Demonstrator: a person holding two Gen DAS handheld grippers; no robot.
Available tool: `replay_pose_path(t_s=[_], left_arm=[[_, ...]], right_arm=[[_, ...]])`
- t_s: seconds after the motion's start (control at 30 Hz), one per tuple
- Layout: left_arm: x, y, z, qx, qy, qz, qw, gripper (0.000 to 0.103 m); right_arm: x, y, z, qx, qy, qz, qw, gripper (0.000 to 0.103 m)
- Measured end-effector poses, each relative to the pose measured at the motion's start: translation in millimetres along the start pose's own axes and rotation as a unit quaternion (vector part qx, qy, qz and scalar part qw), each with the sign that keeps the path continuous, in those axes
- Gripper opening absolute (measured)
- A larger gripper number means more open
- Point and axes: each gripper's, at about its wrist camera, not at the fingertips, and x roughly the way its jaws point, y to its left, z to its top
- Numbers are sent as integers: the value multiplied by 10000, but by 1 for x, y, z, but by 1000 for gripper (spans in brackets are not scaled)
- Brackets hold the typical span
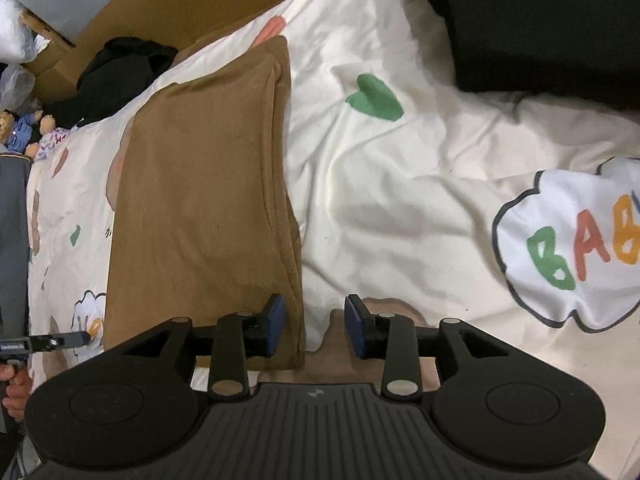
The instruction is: Fold clothes
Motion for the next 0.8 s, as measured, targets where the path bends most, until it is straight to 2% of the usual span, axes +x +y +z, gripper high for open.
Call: replay_pose_path(t_s=[0.1, 0.2, 0.57, 0.8], left_arm=[[-3, -7, 8, 175, -67, 84, 9998, 51], [-3, -13, 18, 280, -57, 72, 9996, 51], [4, -13, 57, 511, -138, 155, 9985, 63], [21, 0, 84, 448, -209, -4, 9988, 63]], right_arm=[[-5, 2, 6, -12, -199, -32, 9998, 39], [-7, 6, 14, -42, -350, 10, 9994, 39], [5, 30, 47, -276, -551, -5, 9981, 41], [14, 37, 65, -407, -721, 79, 9965, 57]])
